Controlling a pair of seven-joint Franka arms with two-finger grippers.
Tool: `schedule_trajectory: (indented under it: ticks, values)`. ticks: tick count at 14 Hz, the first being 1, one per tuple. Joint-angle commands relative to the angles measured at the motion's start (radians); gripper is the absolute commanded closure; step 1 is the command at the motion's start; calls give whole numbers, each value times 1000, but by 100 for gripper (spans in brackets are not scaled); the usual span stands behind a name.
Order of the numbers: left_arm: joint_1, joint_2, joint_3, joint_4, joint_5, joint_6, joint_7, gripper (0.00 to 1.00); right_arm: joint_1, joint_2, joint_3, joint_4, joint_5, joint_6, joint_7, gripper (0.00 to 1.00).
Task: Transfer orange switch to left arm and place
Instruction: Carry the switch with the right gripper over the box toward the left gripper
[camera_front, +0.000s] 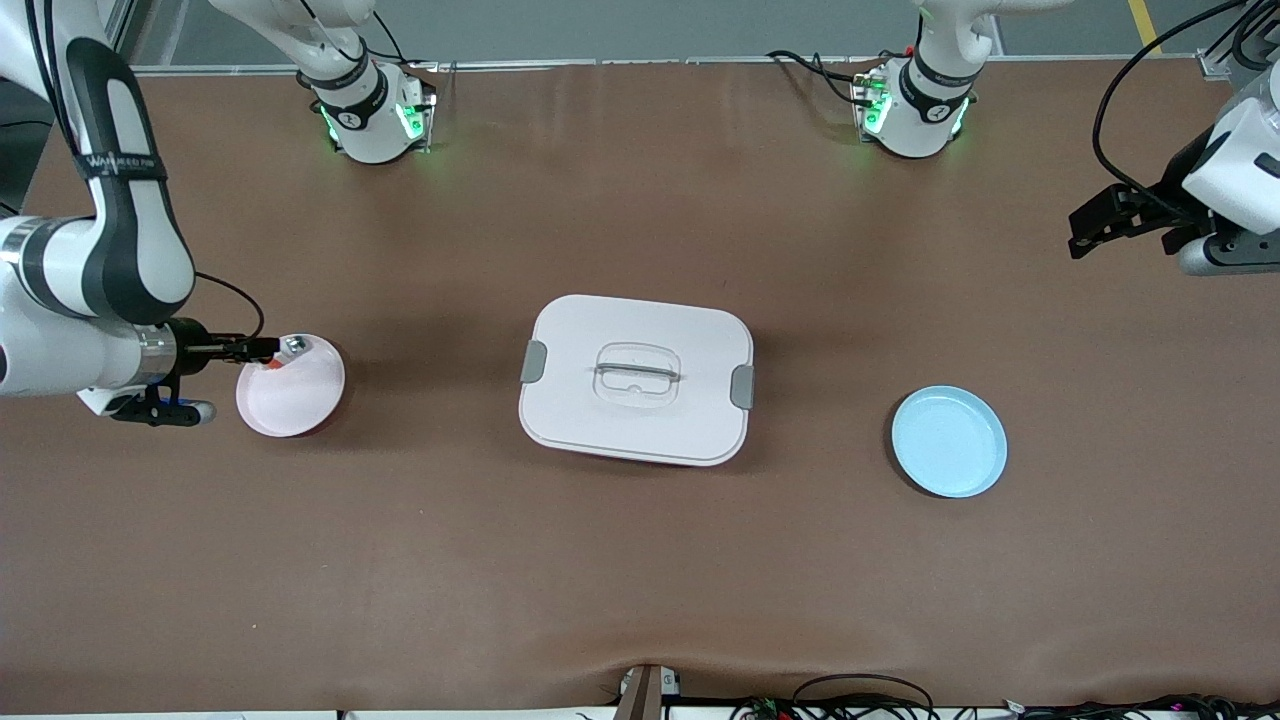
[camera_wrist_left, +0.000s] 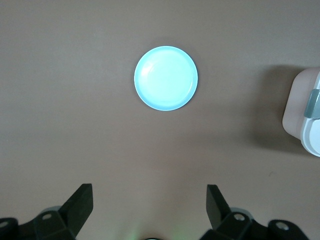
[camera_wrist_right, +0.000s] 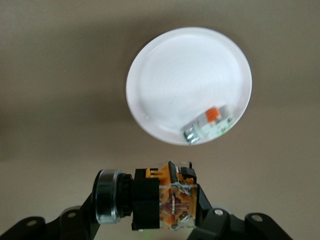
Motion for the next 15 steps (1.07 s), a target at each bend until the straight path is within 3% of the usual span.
schedule_trajectory:
  ticks: [1, 8, 12, 15]
  values:
    - [0, 8, -4, 18, 18, -3, 1, 0, 89, -49, -1, 53, 8, -124, 210, 72]
    - [2, 3, -1, 18, 18, -6, 3, 0, 296, -98, 1, 210, 229, -305, 749, 72]
    - [2, 3, 2, 17, 18, -6, 4, 0, 449, -93, -2, 280, 359, -285, 1068, 72]
    - [2, 0, 4, 15, 18, -6, 7, 0, 552, -90, -2, 296, 436, -166, 1268, 74]
